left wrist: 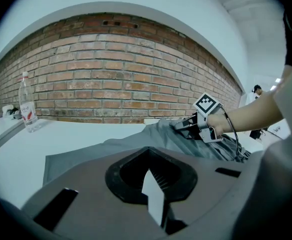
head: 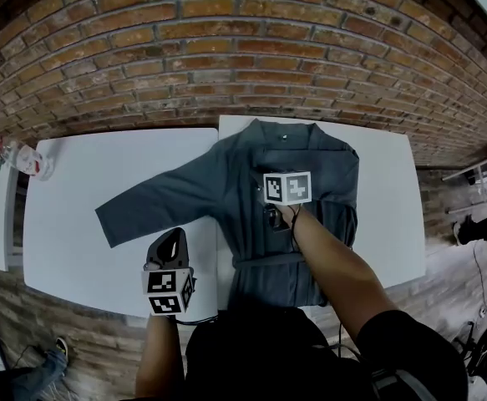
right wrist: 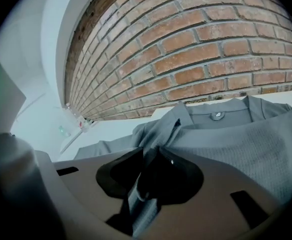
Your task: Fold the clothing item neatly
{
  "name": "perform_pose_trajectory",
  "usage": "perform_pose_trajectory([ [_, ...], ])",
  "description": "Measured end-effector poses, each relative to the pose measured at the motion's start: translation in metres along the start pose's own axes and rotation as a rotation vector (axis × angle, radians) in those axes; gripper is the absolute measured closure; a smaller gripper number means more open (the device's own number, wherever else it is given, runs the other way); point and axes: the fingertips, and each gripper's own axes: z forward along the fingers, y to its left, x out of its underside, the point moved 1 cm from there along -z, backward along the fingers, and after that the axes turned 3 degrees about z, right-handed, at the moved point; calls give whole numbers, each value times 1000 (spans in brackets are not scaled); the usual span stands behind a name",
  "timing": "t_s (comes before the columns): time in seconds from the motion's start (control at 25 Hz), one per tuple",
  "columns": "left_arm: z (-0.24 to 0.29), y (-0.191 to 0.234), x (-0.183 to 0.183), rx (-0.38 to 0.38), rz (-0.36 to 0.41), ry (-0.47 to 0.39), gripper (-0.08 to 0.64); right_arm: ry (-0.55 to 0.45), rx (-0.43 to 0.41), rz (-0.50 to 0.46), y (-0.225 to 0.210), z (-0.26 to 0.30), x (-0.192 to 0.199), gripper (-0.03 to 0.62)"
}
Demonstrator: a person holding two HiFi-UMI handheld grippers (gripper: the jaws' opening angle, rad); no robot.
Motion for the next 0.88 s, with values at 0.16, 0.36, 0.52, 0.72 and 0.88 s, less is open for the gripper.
perform_pose_trajectory([
  [0.16, 3, 2, 1, 12, -1, -1, 569, 9, -43, -47, 24, -6, 8, 431],
  [0.36, 5, 9, 2, 9, 4, 3, 569, -21, -142, -46, 51, -26, 11, 426],
  [0.52, 3, 27, 9, -33, -20, 12, 569, -105, -132, -39, 49, -51, 6, 428],
  [0.72, -10, 65, 20, -133, -88, 23, 569, -138, -89, -143, 51, -73, 10, 591],
  [0.88, -27, 96, 25, -222, -129, 24, 569, -136, -109, -193, 63, -76, 16, 592],
])
